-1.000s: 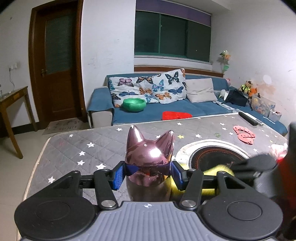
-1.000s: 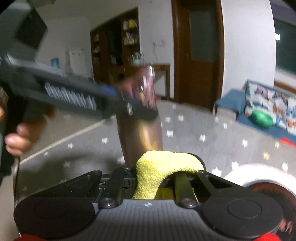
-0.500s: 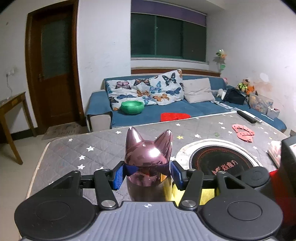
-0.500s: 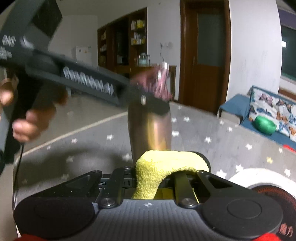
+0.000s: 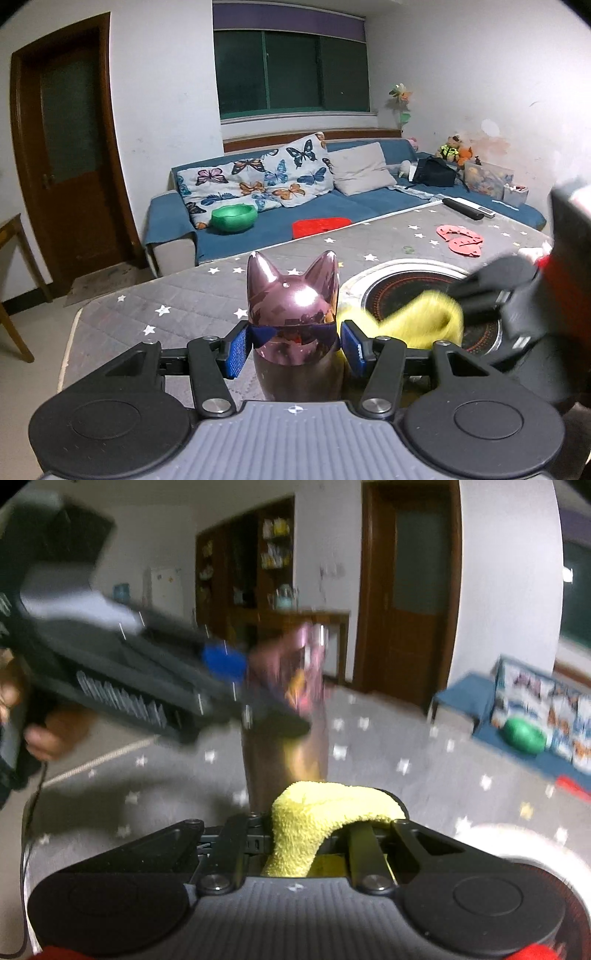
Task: Clean container
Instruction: 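Hold the bottle with the left gripper while right rubs cloth on its side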
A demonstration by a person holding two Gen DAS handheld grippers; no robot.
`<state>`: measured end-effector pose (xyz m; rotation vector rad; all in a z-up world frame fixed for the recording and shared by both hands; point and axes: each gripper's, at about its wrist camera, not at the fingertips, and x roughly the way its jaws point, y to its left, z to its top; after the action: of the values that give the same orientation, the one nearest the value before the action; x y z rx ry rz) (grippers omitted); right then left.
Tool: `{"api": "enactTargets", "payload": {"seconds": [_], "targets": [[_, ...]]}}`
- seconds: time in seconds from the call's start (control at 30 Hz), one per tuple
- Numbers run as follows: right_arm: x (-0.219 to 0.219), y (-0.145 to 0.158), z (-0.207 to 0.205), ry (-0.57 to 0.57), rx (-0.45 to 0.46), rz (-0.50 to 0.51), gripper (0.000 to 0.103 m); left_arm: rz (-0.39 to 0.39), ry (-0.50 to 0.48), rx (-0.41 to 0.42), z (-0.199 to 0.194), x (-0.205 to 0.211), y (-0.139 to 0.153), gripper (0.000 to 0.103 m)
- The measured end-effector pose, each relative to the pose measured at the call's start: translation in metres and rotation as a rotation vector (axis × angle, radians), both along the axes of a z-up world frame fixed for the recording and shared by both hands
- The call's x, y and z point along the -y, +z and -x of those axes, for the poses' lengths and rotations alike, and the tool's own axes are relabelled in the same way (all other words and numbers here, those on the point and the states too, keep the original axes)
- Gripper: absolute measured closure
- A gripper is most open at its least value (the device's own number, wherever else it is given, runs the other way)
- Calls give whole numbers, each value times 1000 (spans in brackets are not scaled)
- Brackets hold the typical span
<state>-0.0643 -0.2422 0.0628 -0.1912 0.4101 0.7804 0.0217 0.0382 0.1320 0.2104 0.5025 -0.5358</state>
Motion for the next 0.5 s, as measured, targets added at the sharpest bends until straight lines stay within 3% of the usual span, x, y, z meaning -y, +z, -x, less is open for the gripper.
{"api": "enactTargets", "payload": {"seconds": [0.2,0.5], "targets": [[-2,20,10,37,146,56,90,12,-11,-5,-2,-3,0,47],[-27,-25,12,90,88,181,90,43,60,8,2,-1,-2,47]]}}
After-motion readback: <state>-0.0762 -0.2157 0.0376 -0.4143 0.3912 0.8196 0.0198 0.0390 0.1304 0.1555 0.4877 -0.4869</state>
